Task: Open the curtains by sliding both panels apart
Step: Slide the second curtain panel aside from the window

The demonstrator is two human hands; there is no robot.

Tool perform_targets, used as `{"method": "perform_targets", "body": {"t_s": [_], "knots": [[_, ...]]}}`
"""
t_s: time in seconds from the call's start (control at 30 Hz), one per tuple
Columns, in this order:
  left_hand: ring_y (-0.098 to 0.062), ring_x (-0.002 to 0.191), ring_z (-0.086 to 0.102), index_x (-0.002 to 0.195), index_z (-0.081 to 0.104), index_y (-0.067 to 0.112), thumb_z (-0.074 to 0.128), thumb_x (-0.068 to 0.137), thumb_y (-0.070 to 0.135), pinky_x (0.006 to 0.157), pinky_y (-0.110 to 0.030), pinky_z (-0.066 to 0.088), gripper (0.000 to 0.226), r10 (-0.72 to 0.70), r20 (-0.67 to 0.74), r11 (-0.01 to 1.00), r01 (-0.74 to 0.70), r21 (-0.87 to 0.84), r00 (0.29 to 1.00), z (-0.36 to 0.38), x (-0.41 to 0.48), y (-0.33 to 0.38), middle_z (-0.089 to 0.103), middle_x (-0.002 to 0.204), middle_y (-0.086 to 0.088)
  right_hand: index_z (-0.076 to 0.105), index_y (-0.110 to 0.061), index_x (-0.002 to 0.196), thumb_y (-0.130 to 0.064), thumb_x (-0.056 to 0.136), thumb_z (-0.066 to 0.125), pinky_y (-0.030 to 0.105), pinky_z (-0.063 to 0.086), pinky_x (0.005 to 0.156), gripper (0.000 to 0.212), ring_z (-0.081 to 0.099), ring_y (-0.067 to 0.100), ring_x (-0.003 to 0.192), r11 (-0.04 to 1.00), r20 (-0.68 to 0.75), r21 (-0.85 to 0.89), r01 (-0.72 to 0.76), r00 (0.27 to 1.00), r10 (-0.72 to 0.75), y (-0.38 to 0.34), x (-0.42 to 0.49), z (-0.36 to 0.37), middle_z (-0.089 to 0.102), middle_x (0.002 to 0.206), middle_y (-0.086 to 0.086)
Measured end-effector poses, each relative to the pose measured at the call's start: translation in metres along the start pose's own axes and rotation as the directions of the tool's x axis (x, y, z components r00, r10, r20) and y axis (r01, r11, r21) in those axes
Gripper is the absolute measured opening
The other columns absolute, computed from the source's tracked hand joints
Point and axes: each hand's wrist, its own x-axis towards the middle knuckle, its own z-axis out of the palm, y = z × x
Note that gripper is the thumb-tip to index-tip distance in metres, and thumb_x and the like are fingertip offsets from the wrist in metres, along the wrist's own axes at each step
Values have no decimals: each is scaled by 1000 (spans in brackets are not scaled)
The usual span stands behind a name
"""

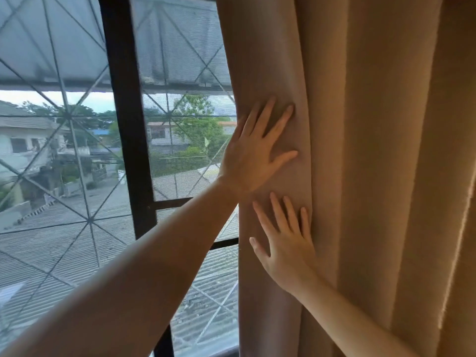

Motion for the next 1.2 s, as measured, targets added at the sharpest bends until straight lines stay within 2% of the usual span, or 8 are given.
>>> {"method": "perform_targets", "body": {"t_s": [0.13, 0.3, 0.4, 0.6, 0.77, 1.0, 1.2], "knots": [[-35, 169, 23, 176, 22, 27, 42, 106, 75, 138, -49, 26, 87, 15, 10, 999, -15, -32, 1000, 23, 16, 18, 19, 184, -12, 15, -35, 172, -62, 106, 40, 61, 9, 132, 75, 10, 32, 166, 1000, -14, -6, -30, 999, 30, 26, 4, 5, 14, 181, 6], [-37, 169, 25, 176, 24, 25, 44, 106, 74, 137, -52, 28, 88, 40, -16, 994, -42, -101, 999, 59, 38, 39, 21, 183, -14, 8, -35, 173, -62, 108, 37, 59, 2, 133, 76, 8, 33, 166, 997, -43, -39, -72, 997, 71, 59, 13, 13, 9, 182, 6], [-37, 169, 25, 175, 25, 23, 45, 105, 74, 137, -53, 29, 89, 72, -42, 988, -77, -135, 997, 81, 52, 50, 22, 183, -15, 8, -35, 173, -63, 109, 36, 60, 4, 133, 75, 8, 33, 167, 993, -60, -50, -104, 993, 101, 79, 18, 18, 9, 182, 6], [-35, 168, 26, 175, 28, 26, 50, 104, 74, 136, -48, 29, 89, 83, -89, 975, -99, -198, 993, 116, 75, 73, 21, 183, -12, 15, -33, 173, -60, 107, 40, 61, 8, 132, 75, 13, 34, 166, 982, -103, -84, -169, 982, 160, 118, 25, 28, 16, 181, 9], [-36, 169, 25, 175, 27, 24, 50, 104, 74, 136, -50, 31, 89, 116, -100, 967, -136, -216, 988, 140, 93, 89, 21, 183, -13, 21, -30, 172, -57, 106, 44, 64, 15, 131, 75, 17, 34, 165, 971, -154, -115, -211, 969, 193, 149, 28, 31, 21, 180, 10], [-35, 169, 23, 175, 26, 25, 49, 103, 74, 137, -50, 30, 90, 114, -101, 964, -135, -231, 988, 164, 112, 123, 17, 184, -12, 31, -23, 170, -53, 105, 50, 64, 20, 128, 74, 27, 39, 160, 962, -231, -143, -232, 953, 196, 192, 30, 34, 28, 177, 14], [-37, 168, 27, 174, 29, 23, 53, 102, 74, 136, -50, 30, 92, 104, -125, 969, -129, -211, 987, 191, 135, 158, 21, 183, -14, 32, -22, 170, -53, 106, 48, 64, 21, 126, 73, 29, 40, 159, 960, -248, -168, -223, 952, 178, 239, 33, 32, 27, 177, 15]]}}
